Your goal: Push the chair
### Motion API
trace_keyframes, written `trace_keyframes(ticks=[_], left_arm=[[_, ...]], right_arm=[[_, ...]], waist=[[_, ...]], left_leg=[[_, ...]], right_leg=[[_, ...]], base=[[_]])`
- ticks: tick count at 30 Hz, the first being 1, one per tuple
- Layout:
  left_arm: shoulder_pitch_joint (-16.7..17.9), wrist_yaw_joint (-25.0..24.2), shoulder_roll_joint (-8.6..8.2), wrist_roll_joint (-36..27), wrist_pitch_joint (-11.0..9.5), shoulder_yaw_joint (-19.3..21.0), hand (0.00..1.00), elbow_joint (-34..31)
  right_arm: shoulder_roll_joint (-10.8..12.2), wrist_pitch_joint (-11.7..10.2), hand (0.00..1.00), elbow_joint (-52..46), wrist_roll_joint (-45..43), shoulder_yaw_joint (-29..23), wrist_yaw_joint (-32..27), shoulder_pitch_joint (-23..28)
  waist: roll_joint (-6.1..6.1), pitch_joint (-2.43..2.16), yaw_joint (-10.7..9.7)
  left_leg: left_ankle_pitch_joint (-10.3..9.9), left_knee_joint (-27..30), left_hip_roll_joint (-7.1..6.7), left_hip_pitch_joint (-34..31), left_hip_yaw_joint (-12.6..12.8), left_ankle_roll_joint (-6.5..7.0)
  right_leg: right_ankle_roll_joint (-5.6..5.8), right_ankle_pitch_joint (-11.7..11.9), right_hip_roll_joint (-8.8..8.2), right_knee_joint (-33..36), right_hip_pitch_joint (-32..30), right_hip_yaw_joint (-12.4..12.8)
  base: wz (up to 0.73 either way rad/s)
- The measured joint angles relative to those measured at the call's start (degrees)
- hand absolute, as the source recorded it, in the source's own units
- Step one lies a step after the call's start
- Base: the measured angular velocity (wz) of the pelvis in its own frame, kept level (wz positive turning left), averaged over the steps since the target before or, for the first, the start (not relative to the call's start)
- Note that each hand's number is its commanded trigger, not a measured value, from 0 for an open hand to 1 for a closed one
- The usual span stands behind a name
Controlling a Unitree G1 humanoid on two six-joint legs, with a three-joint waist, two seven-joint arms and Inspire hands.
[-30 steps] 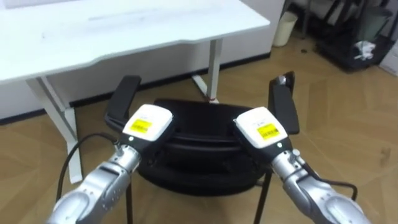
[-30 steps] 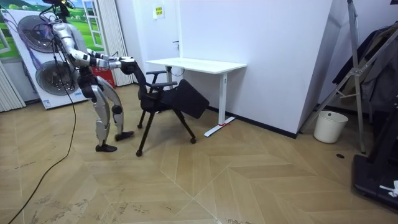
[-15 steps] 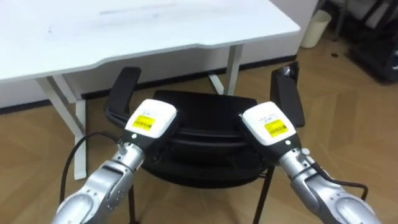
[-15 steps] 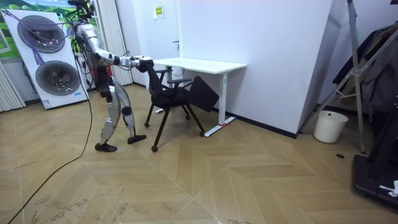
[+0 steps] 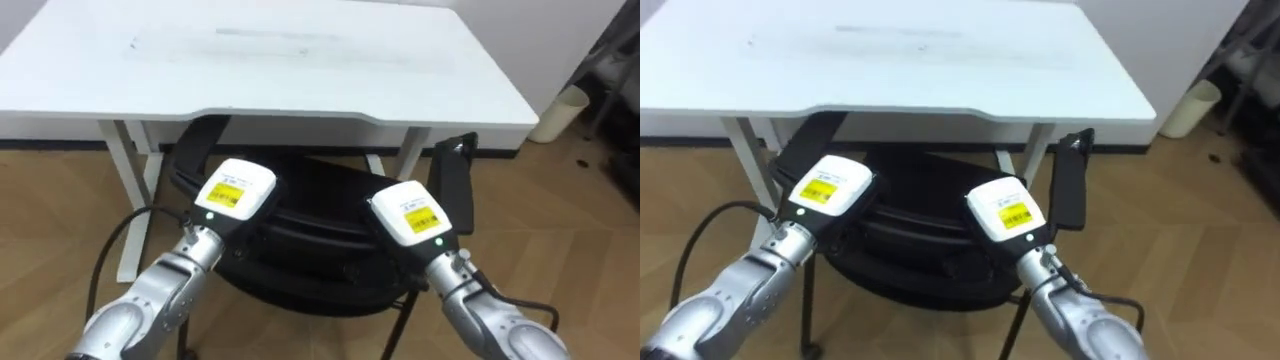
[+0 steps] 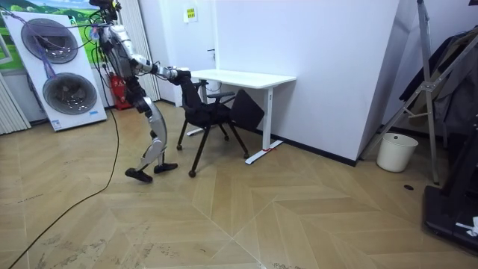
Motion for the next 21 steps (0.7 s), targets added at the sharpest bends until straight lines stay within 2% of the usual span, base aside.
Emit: trace_keyframes(ticks=[1,2,3,4,5,6,7,8,9,10,11,12,13,14,15,17,18,21], left_arm=[[0.07,0.32,0.12,0.17,0.00,0.10,1.00,0.09],[0.13,0.45,0.13,0.44,0.03,0.30,1.00,0.11],[0.12,0.46,0.14,0.43,0.08,0.36,1.00,0.15],[0.11,0.46,0.13,0.36,0.13,0.61,1.00,0.29],[0.47,0.48,-0.74,0.28,0.17,1.58,1.00,0.70],[0.41,0.46,-1.09,0.29,0.23,1.74,1.00,0.98],[1.27,0.46,-2.24,0.33,0.67,1.67,1.00,0.88],[2.22,0.49,-2.80,0.36,1.15,1.60,1.00,0.04],[3.01,0.49,-3.34,0.58,1.62,1.62,1.00,-0.61],[3.12,0.45,-3.49,0.75,1.83,1.70,1.00,-0.99],[3.05,0.39,-3.33,1.14,2.07,1.80,1.00,-1.75],[2.94,0.36,-3.31,1.15,2.17,1.80,1.00,-2.54],[2.95,0.34,-3.32,1.15,2.21,1.79,1.00,-2.82],[3.00,0.28,-3.46,1.12,2.54,1.77,1.00,-3.10],[2.96,0.23,-3.74,1.13,2.81,1.77,1.00,-3.20],[2.92,0.22,-3.77,1.13,3.47,1.77,1.00,-3.99],[2.93,0.21,-3.73,1.13,3.73,1.80,1.00,-4.33],[3.41,0.22,-3.32,1.18,3.79,2.08,1.00,-4.80]], right_arm=[[0.12,0.16,1.00,0.27,-0.12,0.44,0.01,-0.33],[0.40,0.37,1.00,0.55,-0.52,0.87,0.07,-0.76],[0.46,0.34,1.00,0.73,-0.59,1.04,0.05,-1.00],[0.43,0.30,1.00,0.74,-0.59,1.12,0.03,-1.35],[0.59,0.30,1.00,1.33,-0.63,1.23,0.02,-1.87],[0.43,0.33,1.00,1.54,-0.69,1.21,0.09,-1.89],[-0.46,0.23,1.00,1.43,-0.73,1.34,0.42,-1.62],[-1.27,0.22,1.00,0.71,-0.82,1.45,1.27,-1.60],[-1.60,0.21,1.00,0.08,-1.32,1.44,2.55,-1.59],[-1.65,0.21,1.00,-0.38,-1.38,1.31,3.20,-1.60],[-1.94,0.22,1.00,-1.41,-1.43,1.20,3.95,-1.59],[-2.79,0.21,1.00,-2.63,-1.30,1.21,4.32,-1.52],[-3.13,0.20,1.00,-3.03,-1.17,1.22,4.32,-1.49],[-3.25,0.36,1.00,-3.26,-1.13,1.18,4.32,-1.54],[-3.42,0.65,1.00,-3.53,-1.13,1.17,4.39,-1.64],[-3.60,0.99,1.00,-4.09,-1.13,1.14,4.37,-1.83],[-3.59,1.11,1.00,-4.39,-1.17,0.98,4.25,-1.83],[-3.12,1.06,1.00,-4.73,-2.43,0.58,4.25,-1.69]], waist=[[0.00,-0.01,0.08],[-0.11,-0.08,0.02],[-0.75,-0.46,-0.02],[-1.31,-0.43,-0.14],[-1.26,-0.63,-0.05],[-1.01,-0.73,-0.01],[0.35,-1.45,0.13],[1.47,-1.13,0.97],[2.08,-1.14,1.47],[1.87,-1.26,1.35],[1.06,-1.54,0.72],[0.51,-1.10,0.35],[0.32,-0.81,0.31],[0.74,-0.62,0.59],[0.80,-0.62,0.84],[0.97,-0.64,1.14],[0.73,-0.40,1.04],[0.95,-0.18,0.99]], left_leg=[[-0.01,-0.02,-0.07,0.40,-2.18,-0.69],[-0.50,0.01,-0.34,1.17,-6.50,-1.57],[-1.12,0.62,-1.23,1.08,-9.42,-2.14],[-1.85,1.57,-1.88,0.87,-9.62,-2.52],[-4.33,5.20,-2.07,0.37,-8.67,-3.46],[-5.38,6.92,-1.27,0.15,-7.53,-4.07],[-7.67,10.21,0.95,-0.32,-3.55,-4.32],[-9.30,10.46,3.38,-0.13,-0.43,-5.01],[-10.05,9.75,4.63,0.19,0.42,-5.56],[-9.89,8.95,4.93,0.18,0.32,-5.81],[-9.10,6.88,5.48,0.13,0.27,-6.52],[-8.15,5.88,6.23,0.15,0.77,-6.94],[-7.83,5.83,6.73,0.17,1.20,-6.95],[-7.51,5.80,7.84,0.15,3.26,-7.50],[-7.47,5.28,8.31,0.18,4.20,-7.89],[-7.22,4.05,8.38,0.38,4.14,-8.26],[-7.12,3.25,8.37,0.75,3.96,-8.36],[-7.13,1.95,8.55,2.00,3.27,-8.52]], right_leg=[[-0.04,0.28,0.56,-3.56,-0.21,1.32],[-0.03,1.78,0.95,-11.07,-0.14,4.44],[0.61,3.63,0.84,-18.16,0.32,8.37],[1.39,3.99,0.20,-20.25,0.39,10.43],[2.03,6.31,-0.12,-18.72,0.58,8.78],[1.65,6.55,-0.55,-18.13,0.59,6.39],[1.37,6.72,-1.48,-17.53,1.32,0.77],[0.88,7.02,-1.60,-17.11,2.75,-2.39],[0.56,7.04,-1.49,-17.00,3.85,-4.15],[0.30,6.94,-1.28,-17.02,3.99,-4.56],[-0.43,6.53,-1.07,-17.04,4.07,-5.21],[-1.13,6.10,-1.38,-17.10,4.06,-5.87],[-1.35,5.96,-1.48,-17.07,4.06,-6.80],[-1.83,5.58,-1.39,-16.98,4.32,-7.62],[-1.87,5.16,-1.41,-16.93,4.60,-8.38],[-1.84,4.80,-1.22,-16.84,4.65,-8.28],[-1.71,4.50,-0.83,-16.81,4.70,-7.85],[-1.88,3.48,-0.28,-16.97,5.42,-7.25]], base=[[0.57],[0.68],[0.74],[0.67],[0.44],[0.39],[0.16],[0.12],[0.14],[0.58],[0.80],[0.73],[0.34],[0.16],[0.10],[0.09],[0.08],[0.10]])
